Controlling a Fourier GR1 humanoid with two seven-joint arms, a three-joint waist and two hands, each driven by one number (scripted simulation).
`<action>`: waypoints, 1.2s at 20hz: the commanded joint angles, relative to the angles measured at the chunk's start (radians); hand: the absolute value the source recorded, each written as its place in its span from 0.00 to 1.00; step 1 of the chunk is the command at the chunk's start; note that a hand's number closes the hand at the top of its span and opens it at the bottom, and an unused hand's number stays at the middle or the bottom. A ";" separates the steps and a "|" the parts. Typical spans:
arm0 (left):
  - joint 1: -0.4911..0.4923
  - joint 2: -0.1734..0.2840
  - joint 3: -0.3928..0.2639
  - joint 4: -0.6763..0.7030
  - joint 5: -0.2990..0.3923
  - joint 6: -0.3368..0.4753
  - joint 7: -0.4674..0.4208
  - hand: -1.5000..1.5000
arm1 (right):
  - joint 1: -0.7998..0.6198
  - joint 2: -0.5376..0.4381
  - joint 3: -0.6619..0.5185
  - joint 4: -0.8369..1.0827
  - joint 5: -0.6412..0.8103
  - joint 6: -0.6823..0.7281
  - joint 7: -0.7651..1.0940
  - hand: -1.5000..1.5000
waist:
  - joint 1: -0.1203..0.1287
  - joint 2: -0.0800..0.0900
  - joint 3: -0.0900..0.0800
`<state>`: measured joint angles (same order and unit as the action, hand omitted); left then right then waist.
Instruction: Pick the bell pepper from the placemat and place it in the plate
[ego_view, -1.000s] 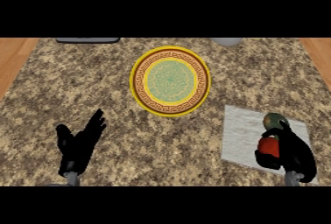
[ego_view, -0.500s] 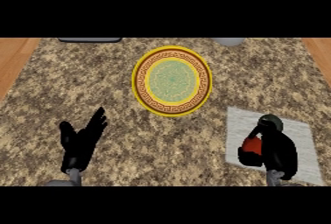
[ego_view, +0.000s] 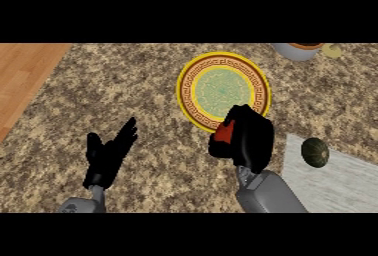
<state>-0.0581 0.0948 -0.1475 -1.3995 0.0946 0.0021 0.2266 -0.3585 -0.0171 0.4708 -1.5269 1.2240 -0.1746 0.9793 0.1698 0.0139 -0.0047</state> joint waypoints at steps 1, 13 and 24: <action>-0.011 -0.013 -0.023 0.008 -0.009 -0.006 0.005 0.50 | -0.172 0.016 0.053 0.042 0.096 -0.086 0.156 1.00 | 0.030 0.000 -0.001; -0.040 -0.028 -0.025 0.029 -0.016 0.009 0.021 0.50 | -0.354 0.017 -0.013 0.127 0.236 -0.308 0.389 1.00 | 0.002 0.009 0.005; -0.041 -0.013 0.019 0.033 -0.007 0.026 0.008 0.50 | -0.387 0.017 -0.125 0.281 0.448 -0.456 0.454 1.00 | -0.050 0.011 0.005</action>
<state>-0.0947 0.0786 -0.1457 -1.3764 0.0859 0.0196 0.2428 -0.7229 -0.0112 0.3705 -1.2968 1.5963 -0.4923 1.1757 0.1427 0.0244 0.0003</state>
